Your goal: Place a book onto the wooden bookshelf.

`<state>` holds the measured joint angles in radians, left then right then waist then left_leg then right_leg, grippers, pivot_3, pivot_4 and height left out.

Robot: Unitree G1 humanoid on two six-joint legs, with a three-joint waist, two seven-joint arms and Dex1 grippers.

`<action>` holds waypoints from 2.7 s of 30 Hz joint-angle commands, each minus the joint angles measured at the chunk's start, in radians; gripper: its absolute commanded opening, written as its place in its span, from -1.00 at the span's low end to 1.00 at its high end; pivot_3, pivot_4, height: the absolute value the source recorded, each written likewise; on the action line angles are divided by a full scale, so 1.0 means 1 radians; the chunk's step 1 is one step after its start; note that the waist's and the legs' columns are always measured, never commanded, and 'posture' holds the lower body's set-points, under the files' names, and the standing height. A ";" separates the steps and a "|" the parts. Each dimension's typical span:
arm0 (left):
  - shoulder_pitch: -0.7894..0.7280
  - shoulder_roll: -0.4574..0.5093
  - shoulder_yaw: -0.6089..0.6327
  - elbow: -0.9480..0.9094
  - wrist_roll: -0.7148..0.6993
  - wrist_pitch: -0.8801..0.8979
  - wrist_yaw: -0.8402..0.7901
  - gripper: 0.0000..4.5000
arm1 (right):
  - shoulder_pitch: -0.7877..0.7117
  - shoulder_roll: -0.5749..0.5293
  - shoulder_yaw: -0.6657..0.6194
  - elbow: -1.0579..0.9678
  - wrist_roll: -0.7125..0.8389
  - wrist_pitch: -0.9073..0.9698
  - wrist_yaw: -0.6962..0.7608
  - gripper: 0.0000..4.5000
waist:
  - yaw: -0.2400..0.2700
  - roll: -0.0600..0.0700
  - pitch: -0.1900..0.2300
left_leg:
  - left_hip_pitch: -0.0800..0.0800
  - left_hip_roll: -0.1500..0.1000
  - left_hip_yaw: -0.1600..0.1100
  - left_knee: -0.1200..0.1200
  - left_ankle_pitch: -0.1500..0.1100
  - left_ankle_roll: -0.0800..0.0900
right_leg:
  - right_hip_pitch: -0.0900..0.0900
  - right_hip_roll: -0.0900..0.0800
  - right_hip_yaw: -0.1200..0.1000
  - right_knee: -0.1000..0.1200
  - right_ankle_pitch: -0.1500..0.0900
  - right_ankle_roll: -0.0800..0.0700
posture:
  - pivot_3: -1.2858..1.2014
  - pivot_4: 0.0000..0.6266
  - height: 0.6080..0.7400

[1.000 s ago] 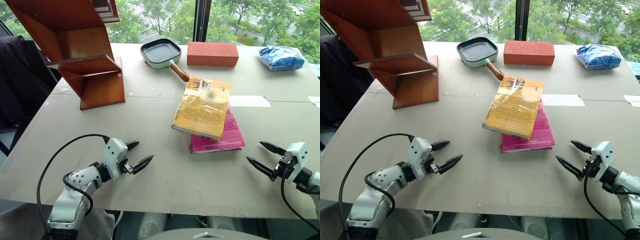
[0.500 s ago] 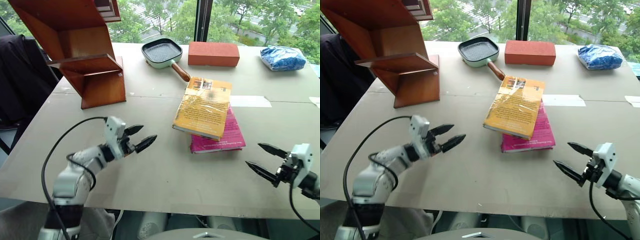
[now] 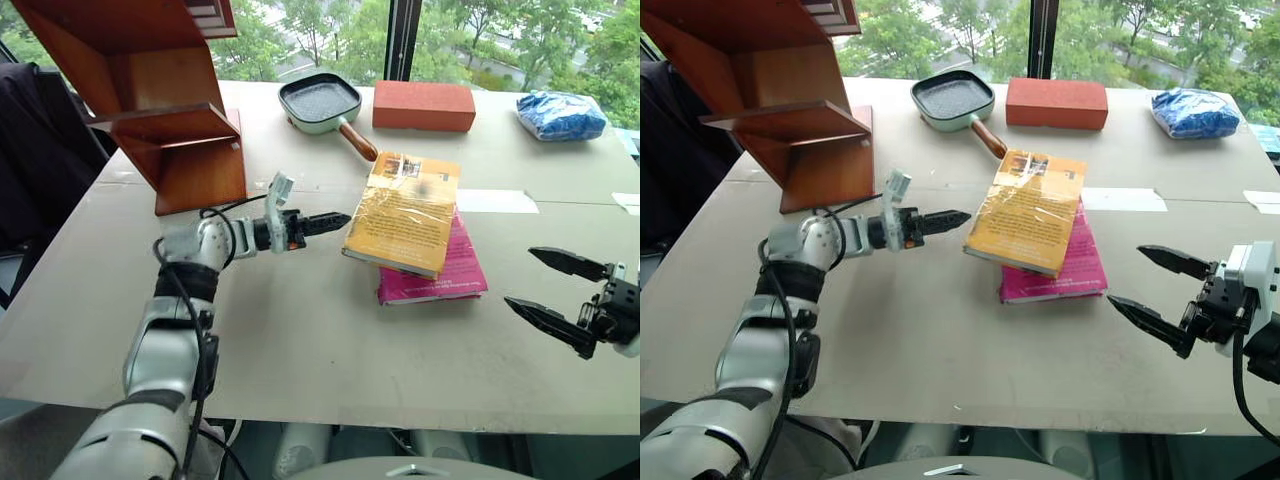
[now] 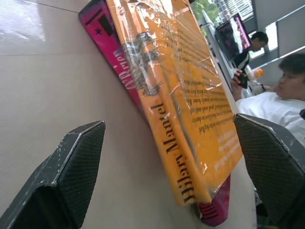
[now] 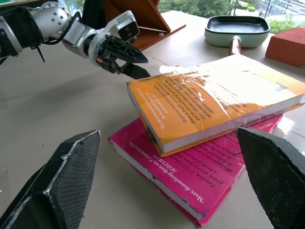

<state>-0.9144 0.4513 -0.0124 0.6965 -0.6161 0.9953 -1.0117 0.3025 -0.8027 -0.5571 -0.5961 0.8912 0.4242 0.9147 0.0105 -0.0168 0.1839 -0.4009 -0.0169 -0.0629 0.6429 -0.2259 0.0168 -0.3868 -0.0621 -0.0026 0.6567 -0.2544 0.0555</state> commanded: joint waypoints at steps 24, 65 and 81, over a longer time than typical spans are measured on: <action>-0.062 -0.081 0.073 -0.128 0.112 -0.117 -0.222 -0.99 | -0.032 0.009 -0.064 -0.048 0.025 0.015 -0.078 1.00 | -0.011 -0.002 0.002 | -0.001 0.002 -0.003 0.000 0.000 0.000 | -0.002 -0.002 0.001 0.002 0.000 0.000 | 0.03 -0.52 1.00; -0.164 0.832 -0.101 -0.191 1.168 -1.265 0.169 -0.99 | -0.706 0.105 0.196 0.172 0.264 0.161 -0.101 1.00 | -0.027 -0.006 0.005 | -0.016 0.001 0.006 0.008 0.001 -0.001 | -0.019 0.000 0.006 0.010 0.004 0.004 | 0.03 -0.52 1.00; -0.074 0.872 -0.089 -0.205 1.147 -1.202 0.179 -0.06 | -0.687 0.113 0.193 0.179 0.212 0.142 -0.076 1.00 | -0.030 -0.006 0.005 | -0.015 0.001 0.008 0.010 0.001 -0.001 | -0.024 0.000 0.012 0.020 0.004 0.004 | 0.03 -0.52 1.00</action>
<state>-0.9779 1.2851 -0.1536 0.5285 0.5276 -0.2294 -0.8534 -0.3833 -0.6888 -0.3500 -0.4089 1.1029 0.5826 0.8270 -0.0194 -0.0232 0.1888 -0.4161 -0.0155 -0.0548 0.6532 -0.2248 0.0159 -0.4114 -0.0620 0.0101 0.6774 -0.2503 0.0593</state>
